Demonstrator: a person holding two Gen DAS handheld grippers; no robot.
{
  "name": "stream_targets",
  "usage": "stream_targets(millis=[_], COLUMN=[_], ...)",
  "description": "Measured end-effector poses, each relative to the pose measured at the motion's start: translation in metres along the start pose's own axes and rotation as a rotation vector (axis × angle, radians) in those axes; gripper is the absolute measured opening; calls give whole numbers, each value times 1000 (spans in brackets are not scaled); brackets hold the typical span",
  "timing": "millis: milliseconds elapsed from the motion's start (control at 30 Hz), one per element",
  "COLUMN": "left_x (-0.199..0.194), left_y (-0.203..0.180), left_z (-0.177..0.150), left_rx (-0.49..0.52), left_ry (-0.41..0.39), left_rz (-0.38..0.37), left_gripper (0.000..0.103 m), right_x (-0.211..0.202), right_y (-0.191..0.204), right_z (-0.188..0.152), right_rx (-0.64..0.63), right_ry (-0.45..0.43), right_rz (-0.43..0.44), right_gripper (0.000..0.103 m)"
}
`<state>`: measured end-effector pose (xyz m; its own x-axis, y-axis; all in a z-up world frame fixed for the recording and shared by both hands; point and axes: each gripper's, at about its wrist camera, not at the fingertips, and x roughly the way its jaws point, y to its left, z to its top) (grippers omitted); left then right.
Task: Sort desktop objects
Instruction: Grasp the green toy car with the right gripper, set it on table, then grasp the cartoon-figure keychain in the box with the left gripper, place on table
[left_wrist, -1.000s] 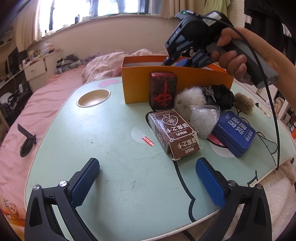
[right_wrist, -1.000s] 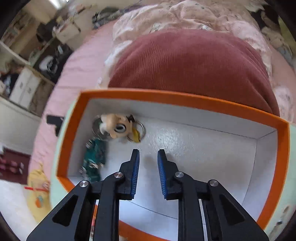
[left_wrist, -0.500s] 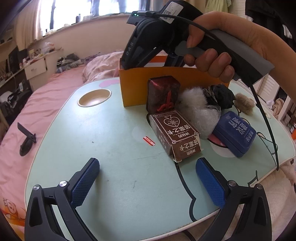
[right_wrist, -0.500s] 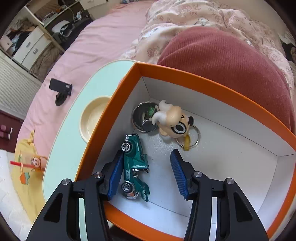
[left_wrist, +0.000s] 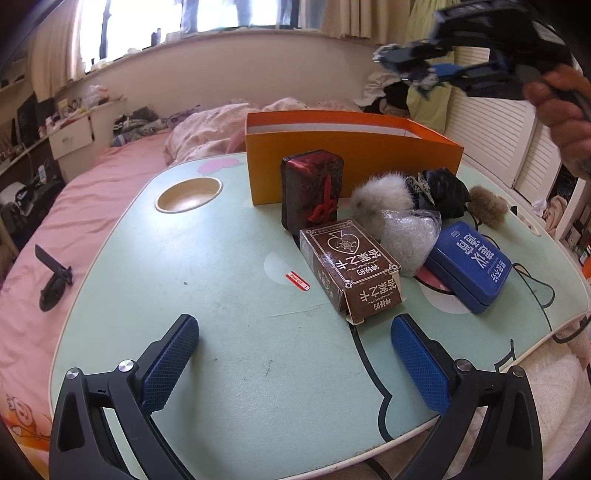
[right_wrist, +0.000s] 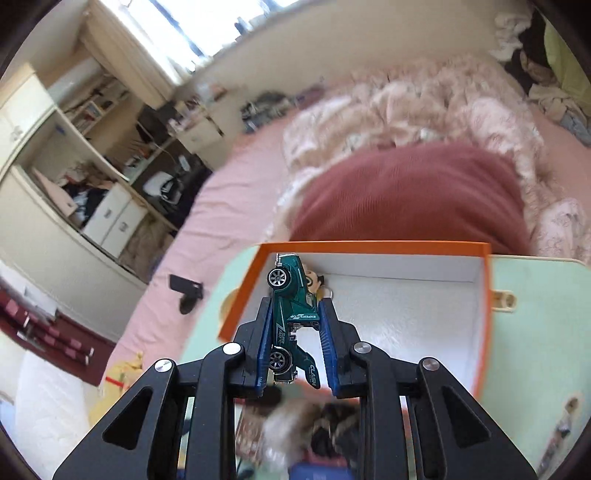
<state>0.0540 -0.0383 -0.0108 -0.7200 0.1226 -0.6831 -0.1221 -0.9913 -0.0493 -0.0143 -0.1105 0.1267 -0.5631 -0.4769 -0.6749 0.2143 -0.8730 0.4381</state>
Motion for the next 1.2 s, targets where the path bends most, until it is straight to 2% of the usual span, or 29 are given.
stream_targets(millis=[67, 200, 333, 400, 433, 500, 533, 567, 667, 800, 867, 900, 933, 967, 1033, 1200], left_x=[-1, 0, -1, -1, -1, 0, -1, -1, -1, -1, -1, -1, 0, 1, 1, 2], left_y=[1, 1, 1, 2, 2, 1, 2, 2, 2, 2, 2, 1, 0, 0, 0, -1], left_z=[-1, 0, -1, -1, -1, 0, -1, -1, -1, -1, -1, -1, -1, -2, -1, -2], left_rx=[0, 0, 0, 0, 0, 1, 0, 0, 0, 0, 0, 2, 1, 0, 0, -6], left_ry=[0, 0, -1, -1, -1, -1, 0, 0, 0, 0, 1, 0, 3, 4, 4, 2], left_rz=[0, 0, -1, -1, -1, -1, -1, -1, -2, -1, -1, 2, 3, 3, 3, 4], left_gripper=[103, 103, 103, 103, 103, 103, 103, 103, 103, 103, 103, 103, 103, 103, 103, 103], right_x=[-16, 7, 20, 15, 6, -10, -17, -24, -30, -26, -10, -3, 4, 4, 8, 12], right_y=[5, 2, -20, -25, -29, -30, -28, -24, -16, -10, -11, -6, -5, -7, -11, -13], right_z=[-29, -83, -102, -103, -101, -105, -108, -117, -142, -187, -202, -208, -211, -211, -206, -204], right_rx=[-22, -23, -17, 6, 16, 38, 35, 16, -58, -140, -192, -255, -281, -270, -270, -293], right_ry=[2, 83, 114, 60, 9, -89, -114, -151, -168, -160, -117, -156, -173, -174, -167, -173], right_rz=[-48, -147, -218, -247, -251, -270, -274, -279, -311, -310, -352, -404, -449, -436, -433, -409], right_gripper=[25, 25, 26, 26, 30, 48, 64, 70, 70, 70, 73, 77, 92, 99, 102, 102])
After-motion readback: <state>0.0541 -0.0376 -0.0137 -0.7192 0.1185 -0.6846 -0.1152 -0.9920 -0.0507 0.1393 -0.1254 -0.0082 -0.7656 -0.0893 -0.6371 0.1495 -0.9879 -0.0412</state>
